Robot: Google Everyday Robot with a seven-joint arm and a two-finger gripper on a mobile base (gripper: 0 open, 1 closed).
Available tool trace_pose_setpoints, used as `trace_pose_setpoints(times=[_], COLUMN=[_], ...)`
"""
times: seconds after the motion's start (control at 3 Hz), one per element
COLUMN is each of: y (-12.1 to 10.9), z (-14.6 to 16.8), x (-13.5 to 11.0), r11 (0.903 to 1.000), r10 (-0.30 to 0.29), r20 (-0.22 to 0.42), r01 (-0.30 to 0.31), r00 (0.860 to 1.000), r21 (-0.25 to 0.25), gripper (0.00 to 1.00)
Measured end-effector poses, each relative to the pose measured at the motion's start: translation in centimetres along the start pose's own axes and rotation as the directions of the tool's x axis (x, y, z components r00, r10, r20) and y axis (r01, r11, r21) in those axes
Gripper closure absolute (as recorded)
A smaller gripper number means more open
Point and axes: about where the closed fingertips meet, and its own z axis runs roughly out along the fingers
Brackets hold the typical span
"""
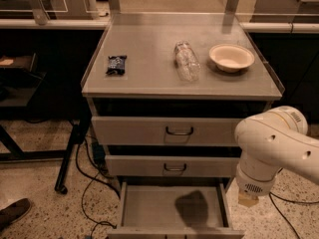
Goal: Close bottom drawer
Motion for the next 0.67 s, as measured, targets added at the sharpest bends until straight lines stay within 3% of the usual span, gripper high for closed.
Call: trace_pose_setpoints(times=[0.33,0.67], y=[0.0,0.1], z=[0.0,3.0], x=[0.0,-0.3], r11=[1.0000,0.9985], r10=[0.000,0.017], r20=[0.000,-0.005], r01=[0.000,-0.018], r00=[1.000,1.000], r21=[0.000,-0.051], gripper=[1.00,1.00])
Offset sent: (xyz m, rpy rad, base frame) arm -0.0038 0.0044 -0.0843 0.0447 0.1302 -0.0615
